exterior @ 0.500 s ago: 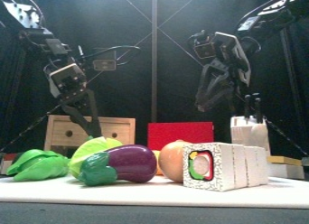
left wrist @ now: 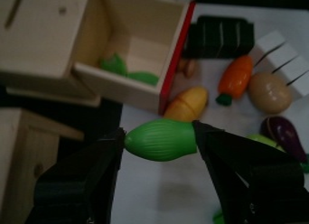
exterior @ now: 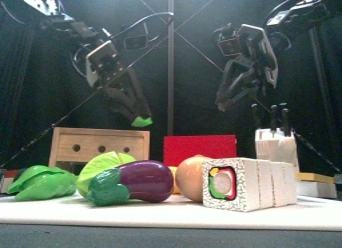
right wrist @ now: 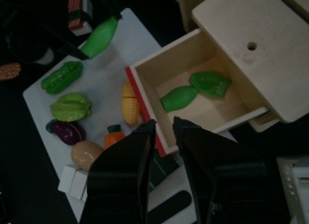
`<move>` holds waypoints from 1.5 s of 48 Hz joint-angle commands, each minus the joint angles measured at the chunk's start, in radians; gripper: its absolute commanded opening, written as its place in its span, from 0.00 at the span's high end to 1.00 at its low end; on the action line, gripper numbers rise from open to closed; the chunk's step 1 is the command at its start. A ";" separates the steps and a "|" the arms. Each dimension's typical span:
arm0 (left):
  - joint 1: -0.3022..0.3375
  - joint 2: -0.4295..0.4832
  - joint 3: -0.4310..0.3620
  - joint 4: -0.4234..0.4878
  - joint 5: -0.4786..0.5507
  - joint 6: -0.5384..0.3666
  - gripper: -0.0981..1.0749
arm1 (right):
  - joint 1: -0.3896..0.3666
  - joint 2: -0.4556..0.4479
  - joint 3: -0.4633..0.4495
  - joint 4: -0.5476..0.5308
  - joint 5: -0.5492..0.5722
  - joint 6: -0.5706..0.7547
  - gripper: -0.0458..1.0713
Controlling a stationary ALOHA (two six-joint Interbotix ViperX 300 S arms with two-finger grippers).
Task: Place corn husk into drawer
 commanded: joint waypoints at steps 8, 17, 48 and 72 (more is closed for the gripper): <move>0.055 0.089 -0.141 0.041 -0.092 -0.009 0.17 | -0.003 -0.063 0.012 -0.006 -0.003 0.006 0.37; 0.104 0.184 -0.233 0.043 -0.160 -0.002 0.17 | -0.003 -0.049 0.015 -0.002 -0.003 0.006 0.37; 0.172 0.296 -0.279 -0.003 -0.169 0.000 0.15 | -0.003 -0.035 0.023 0.002 -0.003 0.008 0.37; 0.175 0.305 -0.282 -0.018 -0.173 0.000 0.08 | -0.003 -0.026 0.021 0.002 -0.003 0.008 0.37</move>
